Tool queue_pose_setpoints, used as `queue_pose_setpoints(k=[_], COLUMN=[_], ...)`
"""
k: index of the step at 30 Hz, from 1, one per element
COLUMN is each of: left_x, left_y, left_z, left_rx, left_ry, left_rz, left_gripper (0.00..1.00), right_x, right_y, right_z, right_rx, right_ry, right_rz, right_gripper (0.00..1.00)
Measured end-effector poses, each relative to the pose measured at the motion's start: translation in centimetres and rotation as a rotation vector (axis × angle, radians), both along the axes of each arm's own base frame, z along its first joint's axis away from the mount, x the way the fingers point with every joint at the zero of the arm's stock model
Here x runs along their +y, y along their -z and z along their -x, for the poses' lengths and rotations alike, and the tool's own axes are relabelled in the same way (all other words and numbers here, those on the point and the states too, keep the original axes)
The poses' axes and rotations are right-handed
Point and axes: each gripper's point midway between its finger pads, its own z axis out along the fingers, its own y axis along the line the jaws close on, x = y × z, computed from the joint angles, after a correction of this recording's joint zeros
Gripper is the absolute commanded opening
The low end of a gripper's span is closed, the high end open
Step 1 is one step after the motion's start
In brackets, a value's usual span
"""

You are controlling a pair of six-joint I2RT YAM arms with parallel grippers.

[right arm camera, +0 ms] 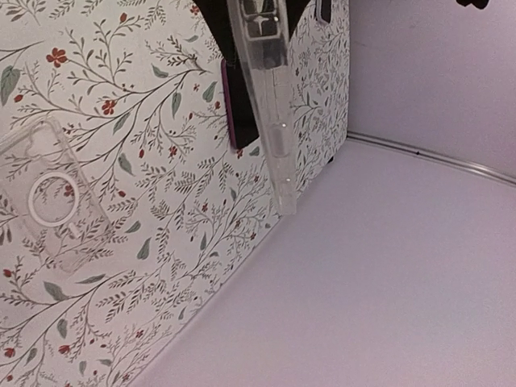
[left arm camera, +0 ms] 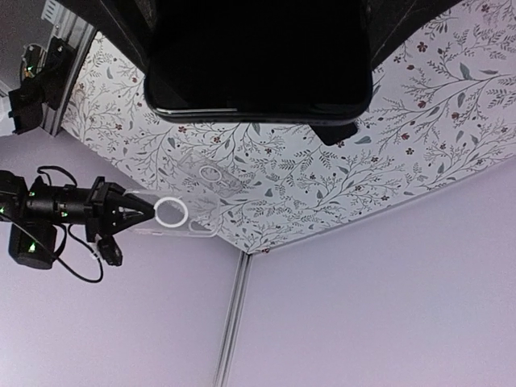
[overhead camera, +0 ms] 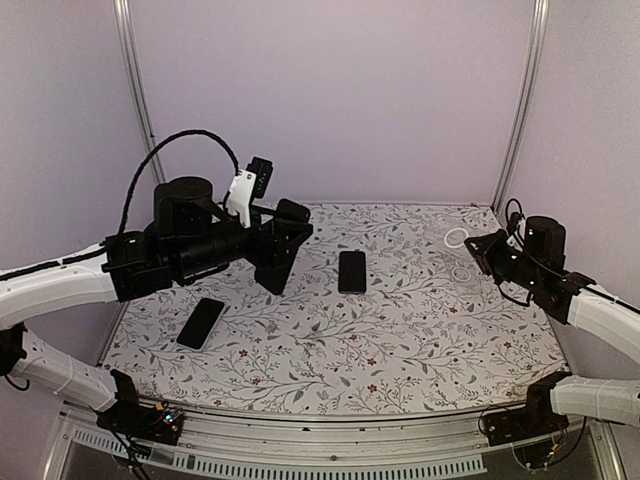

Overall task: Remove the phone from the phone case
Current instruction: Place the phone case at the corner of the board.

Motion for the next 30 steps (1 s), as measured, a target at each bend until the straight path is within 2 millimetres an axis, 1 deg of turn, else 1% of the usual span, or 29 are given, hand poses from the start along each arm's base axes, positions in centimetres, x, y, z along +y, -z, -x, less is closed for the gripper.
queue_pose_setpoints(k=[3, 6, 8, 11, 14, 19, 27, 30], left_x=[0.7, 1.2, 1.5, 1.6, 1.6, 2.0, 2.4, 2.5], left_y=[0.2, 0.2, 0.3, 0.5, 0.6, 0.2, -0.1, 0.1], left_z=[0.1, 0.3, 0.3, 0.4, 0.4, 0.7, 1.0, 1.1], left_rx=[0.018, 0.031, 0.038, 0.05, 0.06, 0.068, 0.077, 0.088], left_ry=[-0.01, -0.019, -0.021, -0.023, -0.024, -0.027, -0.029, -0.029], left_rz=[0.002, 0.008, 0.007, 0.006, 0.008, 0.021, 0.034, 0.03], left_gripper=[0.34, 0.35, 0.35, 0.35, 0.35, 0.34, 0.35, 0.35], right_x=[-4.0, -7.5, -9.5, -11.8, -13.4, -15.0, -17.7, -18.3], right_y=[0.3, 0.6, 1.2, 2.8, 5.1, 8.4, 12.2, 13.1], right_z=[-1.1, -2.0, -2.5, -3.4, -4.3, -5.2, -6.1, -6.4], right_rx=[0.005, 0.008, 0.018, 0.053, 0.105, 0.174, 0.243, 0.259], right_ry=[0.112, 0.202, 0.247, 0.293, 0.314, 0.331, 0.385, 0.402], right_rz=[0.004, 0.008, 0.006, 0.004, -0.008, -0.029, -0.058, -0.069], right_gripper=[0.0, 0.0, 0.0, 0.0, 0.0, 0.0, 0.0, 0.0])
